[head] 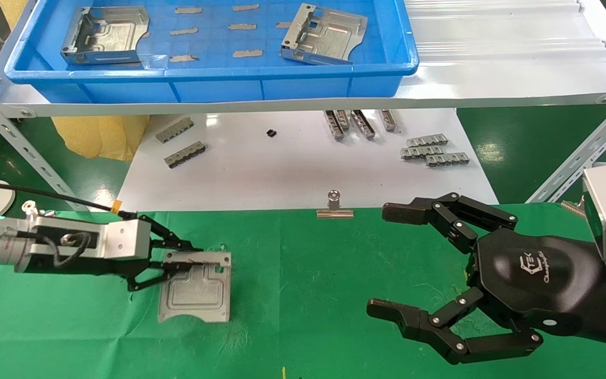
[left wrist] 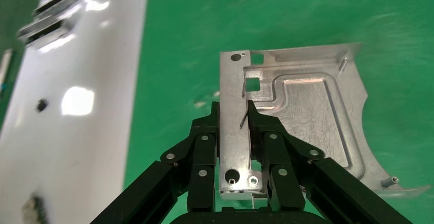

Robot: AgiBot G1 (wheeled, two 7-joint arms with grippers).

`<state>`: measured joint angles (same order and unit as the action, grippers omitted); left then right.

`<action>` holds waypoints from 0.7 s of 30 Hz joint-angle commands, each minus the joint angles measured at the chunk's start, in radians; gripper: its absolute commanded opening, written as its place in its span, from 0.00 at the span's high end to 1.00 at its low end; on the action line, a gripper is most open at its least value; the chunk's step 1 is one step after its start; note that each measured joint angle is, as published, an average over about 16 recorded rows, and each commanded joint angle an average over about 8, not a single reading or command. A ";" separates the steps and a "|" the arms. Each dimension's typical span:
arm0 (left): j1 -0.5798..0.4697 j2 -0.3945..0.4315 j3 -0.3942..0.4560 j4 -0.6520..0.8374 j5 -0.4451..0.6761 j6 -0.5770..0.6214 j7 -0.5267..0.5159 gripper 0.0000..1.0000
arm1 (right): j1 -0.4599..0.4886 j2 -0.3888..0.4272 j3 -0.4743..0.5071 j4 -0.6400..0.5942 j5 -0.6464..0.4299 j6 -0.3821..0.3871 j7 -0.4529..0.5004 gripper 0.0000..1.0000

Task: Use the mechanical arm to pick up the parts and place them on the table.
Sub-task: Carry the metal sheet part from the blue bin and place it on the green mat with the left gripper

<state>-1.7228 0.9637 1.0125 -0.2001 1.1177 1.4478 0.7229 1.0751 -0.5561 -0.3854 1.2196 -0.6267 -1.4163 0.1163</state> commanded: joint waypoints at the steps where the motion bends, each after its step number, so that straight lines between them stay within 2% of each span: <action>1: 0.002 0.017 -0.004 0.032 -0.003 -0.022 0.017 0.00 | 0.000 0.000 0.000 0.000 0.000 0.000 0.000 0.00; 12: -0.013 0.041 -0.006 0.105 -0.007 0.013 0.067 0.00 | 0.000 0.000 0.000 0.000 0.000 0.000 0.000 0.00; 16: -0.020 0.025 -0.033 0.140 -0.049 0.076 0.027 0.00 | 0.000 0.000 0.000 0.000 0.000 0.000 0.000 0.00; 21: 0.004 -0.007 -0.085 0.177 -0.128 0.140 -0.076 0.00 | 0.000 0.000 0.000 0.000 0.000 0.000 0.000 0.00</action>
<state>-1.7144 0.9594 0.9316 -0.0355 0.9958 1.5718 0.6529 1.0751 -0.5560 -0.3854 1.2195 -0.6266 -1.4162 0.1163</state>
